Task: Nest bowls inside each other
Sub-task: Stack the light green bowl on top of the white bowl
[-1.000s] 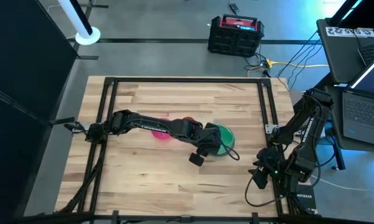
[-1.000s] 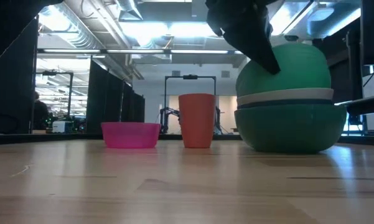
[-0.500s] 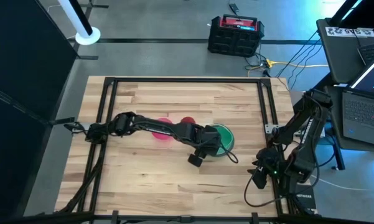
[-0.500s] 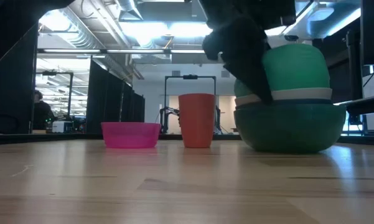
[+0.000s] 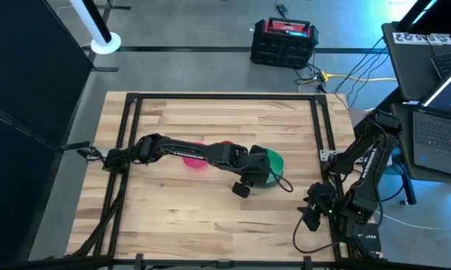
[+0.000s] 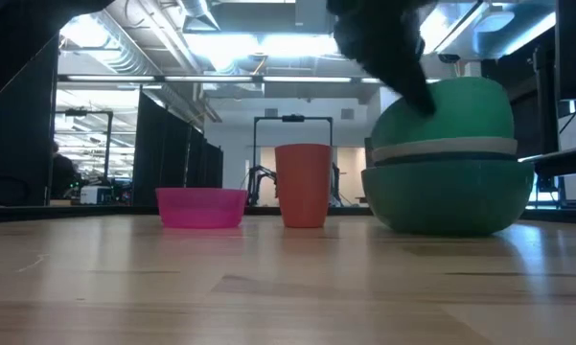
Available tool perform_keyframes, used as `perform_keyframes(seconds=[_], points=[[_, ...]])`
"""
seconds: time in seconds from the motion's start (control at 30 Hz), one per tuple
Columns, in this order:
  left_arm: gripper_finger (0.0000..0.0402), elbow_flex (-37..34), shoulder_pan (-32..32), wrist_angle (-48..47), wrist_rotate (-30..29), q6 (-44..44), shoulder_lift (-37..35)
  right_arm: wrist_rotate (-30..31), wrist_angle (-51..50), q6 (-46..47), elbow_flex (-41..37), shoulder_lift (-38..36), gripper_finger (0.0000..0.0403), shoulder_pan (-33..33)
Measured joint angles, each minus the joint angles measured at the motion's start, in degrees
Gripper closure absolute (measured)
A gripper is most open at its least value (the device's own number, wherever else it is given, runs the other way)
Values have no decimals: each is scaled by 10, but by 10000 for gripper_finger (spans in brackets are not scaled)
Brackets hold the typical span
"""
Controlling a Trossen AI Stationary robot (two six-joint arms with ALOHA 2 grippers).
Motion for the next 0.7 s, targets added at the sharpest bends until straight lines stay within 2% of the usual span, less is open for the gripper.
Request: perform_keyframes(seconds=[0.57, 0.7], points=[[275, 19, 3, 0, 15, -44, 18, 2, -4, -3, 0, 0, 194, 0], [299, 19, 1, -2, 15, -40, 33, 2, -4, -3, 0, 0, 194, 0]])
